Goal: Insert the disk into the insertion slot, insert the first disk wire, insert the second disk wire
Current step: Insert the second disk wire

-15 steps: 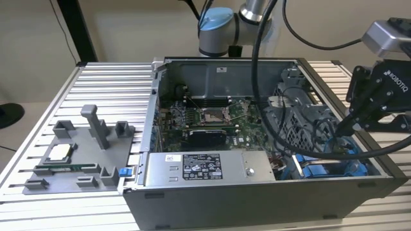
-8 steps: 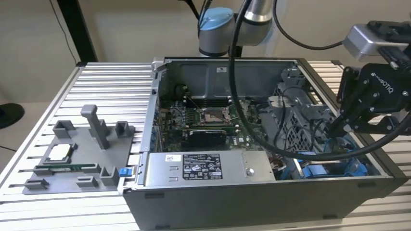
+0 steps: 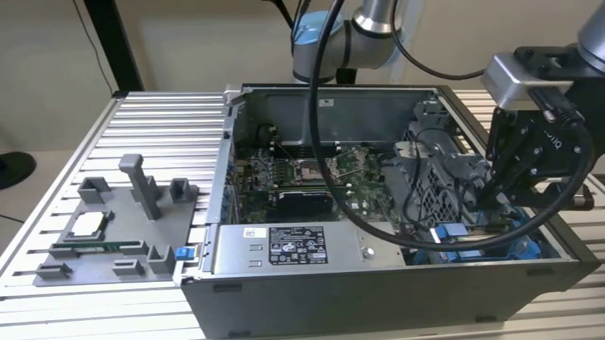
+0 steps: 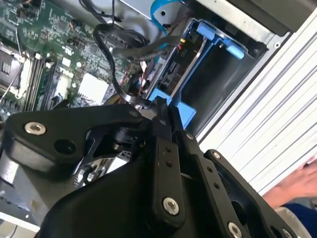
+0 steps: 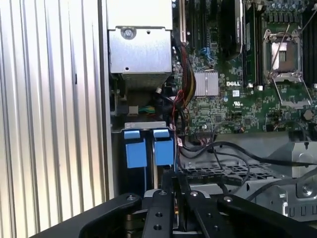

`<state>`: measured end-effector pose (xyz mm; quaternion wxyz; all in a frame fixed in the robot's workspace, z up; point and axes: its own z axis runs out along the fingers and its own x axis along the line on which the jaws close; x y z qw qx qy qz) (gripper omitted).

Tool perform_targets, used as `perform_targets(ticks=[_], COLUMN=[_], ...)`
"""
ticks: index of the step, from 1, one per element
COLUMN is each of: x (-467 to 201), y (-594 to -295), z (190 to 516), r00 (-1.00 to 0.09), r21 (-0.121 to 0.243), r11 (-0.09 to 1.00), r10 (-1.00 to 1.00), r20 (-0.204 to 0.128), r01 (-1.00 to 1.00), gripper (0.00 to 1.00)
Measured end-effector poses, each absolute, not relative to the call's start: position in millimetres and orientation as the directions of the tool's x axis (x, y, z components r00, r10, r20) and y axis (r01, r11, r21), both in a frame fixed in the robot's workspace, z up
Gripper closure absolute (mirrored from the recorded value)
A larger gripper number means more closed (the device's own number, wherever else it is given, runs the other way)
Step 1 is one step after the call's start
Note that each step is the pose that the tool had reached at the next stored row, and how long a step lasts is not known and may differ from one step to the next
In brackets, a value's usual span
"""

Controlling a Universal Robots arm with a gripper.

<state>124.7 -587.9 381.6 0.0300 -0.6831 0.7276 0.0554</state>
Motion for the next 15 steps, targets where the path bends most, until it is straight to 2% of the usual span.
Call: perform_targets(ticks=[7,15], x=[122.1,122.0], y=[-587.9,-587.9], z=[374.8,362.4], r00=[-0.058,-0.042], r21=[-0.006,-0.026], r11=[0.059,0.045], r10=[-0.991,-0.992], r20=[-0.122,-0.123], r01=[-0.998,-0.999], gripper=[1.00,1.00])
